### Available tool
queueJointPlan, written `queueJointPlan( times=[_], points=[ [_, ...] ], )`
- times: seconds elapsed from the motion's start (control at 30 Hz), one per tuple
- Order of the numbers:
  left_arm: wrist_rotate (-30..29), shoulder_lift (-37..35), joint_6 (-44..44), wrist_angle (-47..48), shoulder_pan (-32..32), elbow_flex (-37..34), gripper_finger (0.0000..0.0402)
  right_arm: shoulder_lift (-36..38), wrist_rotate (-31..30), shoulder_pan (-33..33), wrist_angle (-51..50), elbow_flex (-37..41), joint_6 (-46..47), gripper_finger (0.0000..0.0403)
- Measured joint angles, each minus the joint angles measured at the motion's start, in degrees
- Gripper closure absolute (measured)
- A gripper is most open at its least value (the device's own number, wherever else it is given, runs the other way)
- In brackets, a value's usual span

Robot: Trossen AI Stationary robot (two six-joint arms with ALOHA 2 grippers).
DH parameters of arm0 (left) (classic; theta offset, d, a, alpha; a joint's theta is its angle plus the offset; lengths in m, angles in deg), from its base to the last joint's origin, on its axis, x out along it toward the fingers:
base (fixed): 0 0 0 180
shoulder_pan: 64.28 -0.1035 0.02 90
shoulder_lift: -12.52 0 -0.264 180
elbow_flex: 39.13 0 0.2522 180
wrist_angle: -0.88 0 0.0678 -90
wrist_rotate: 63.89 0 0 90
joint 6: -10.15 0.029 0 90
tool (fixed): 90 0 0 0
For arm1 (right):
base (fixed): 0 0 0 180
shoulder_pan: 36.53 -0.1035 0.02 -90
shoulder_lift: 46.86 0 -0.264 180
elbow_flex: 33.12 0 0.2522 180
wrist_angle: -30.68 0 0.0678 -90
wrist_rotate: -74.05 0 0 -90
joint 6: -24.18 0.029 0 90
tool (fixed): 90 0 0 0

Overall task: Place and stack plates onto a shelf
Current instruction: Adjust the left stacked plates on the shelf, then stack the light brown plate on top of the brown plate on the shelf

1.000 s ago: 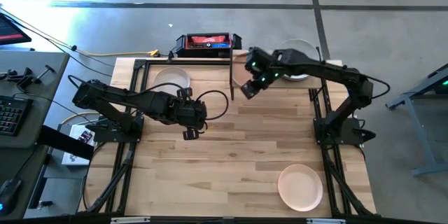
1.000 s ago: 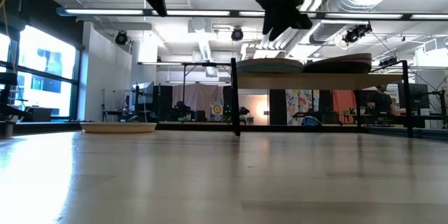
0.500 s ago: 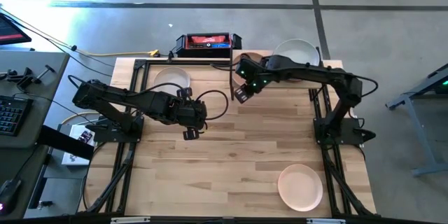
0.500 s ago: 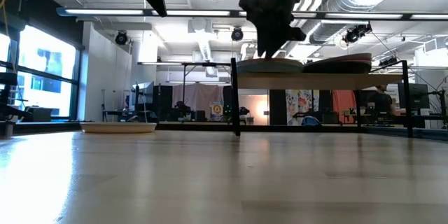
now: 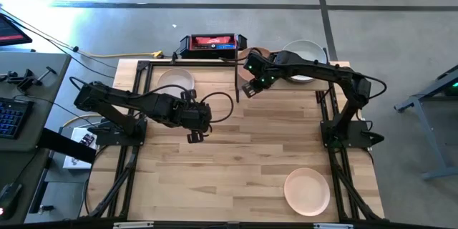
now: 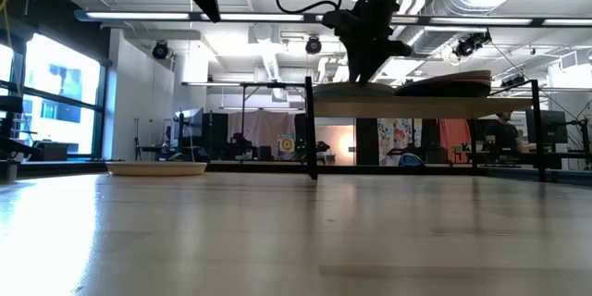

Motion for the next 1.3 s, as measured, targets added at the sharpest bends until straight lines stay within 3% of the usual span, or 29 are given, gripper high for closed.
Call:
queueJointPlan(
  times=[0.4,0.77,1.3],
  points=[
    [0.02,0.0,-1.01,1.71,0.0,0.0,0.0296,3.82,3.93,-4.55,-12.63,-0.02,-2.14,0.0314],
    [0.1,0.0,-7.48,5.39,0.0,0.0,0.0296,11.01,3.88,-17.24,-20.54,-0.02,-2.69,0.0314],
    [0.07,0.0,-10.58,8.68,-0.01,0.0,0.0296,11.56,3.07,-38.02,-22.77,0.04,2.07,0.0314]
  ],
)
